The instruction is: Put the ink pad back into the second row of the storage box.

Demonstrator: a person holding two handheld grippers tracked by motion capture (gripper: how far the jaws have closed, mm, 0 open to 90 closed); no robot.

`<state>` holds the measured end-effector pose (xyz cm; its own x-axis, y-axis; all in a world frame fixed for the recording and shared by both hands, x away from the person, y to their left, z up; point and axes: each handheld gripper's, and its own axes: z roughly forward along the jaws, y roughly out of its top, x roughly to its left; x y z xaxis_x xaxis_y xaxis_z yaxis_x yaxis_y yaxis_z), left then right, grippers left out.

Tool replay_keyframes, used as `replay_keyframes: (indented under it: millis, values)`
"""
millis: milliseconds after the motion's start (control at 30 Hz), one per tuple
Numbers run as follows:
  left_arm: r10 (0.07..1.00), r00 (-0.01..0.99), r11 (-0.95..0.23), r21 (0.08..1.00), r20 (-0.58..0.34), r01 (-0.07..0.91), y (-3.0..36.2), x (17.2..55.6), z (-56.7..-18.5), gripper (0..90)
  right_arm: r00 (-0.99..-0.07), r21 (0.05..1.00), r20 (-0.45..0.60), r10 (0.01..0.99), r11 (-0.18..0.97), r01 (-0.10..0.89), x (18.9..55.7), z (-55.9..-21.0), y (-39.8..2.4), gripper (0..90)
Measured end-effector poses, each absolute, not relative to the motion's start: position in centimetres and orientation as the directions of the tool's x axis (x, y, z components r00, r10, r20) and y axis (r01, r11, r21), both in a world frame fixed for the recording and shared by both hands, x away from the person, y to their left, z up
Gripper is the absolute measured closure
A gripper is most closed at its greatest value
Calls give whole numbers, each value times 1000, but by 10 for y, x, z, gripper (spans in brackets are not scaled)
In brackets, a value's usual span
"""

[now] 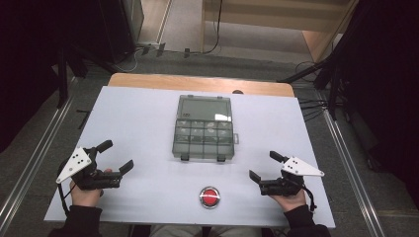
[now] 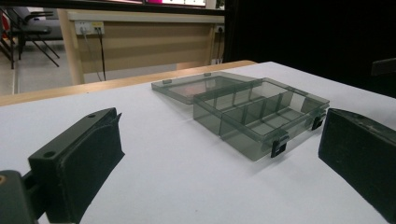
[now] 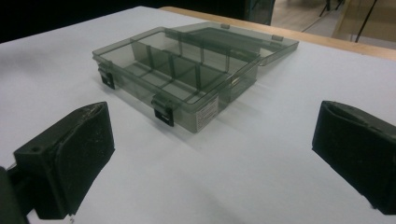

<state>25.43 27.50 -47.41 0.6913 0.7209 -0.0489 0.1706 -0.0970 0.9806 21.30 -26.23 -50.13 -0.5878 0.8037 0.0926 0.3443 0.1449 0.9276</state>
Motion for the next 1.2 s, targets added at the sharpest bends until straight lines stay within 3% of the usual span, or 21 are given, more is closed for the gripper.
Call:
replay_keyframes:
  millis: [600,1200]
  values:
    - [719,693,-94,980,-54,174,275,254,-474,0,-687,849,23,726,348,396,212,-510,-230,0]
    - [718,694,-95,980,-55,175,275,255,-474,0,-743,813,19,669,422,400,211,-506,-206,0]
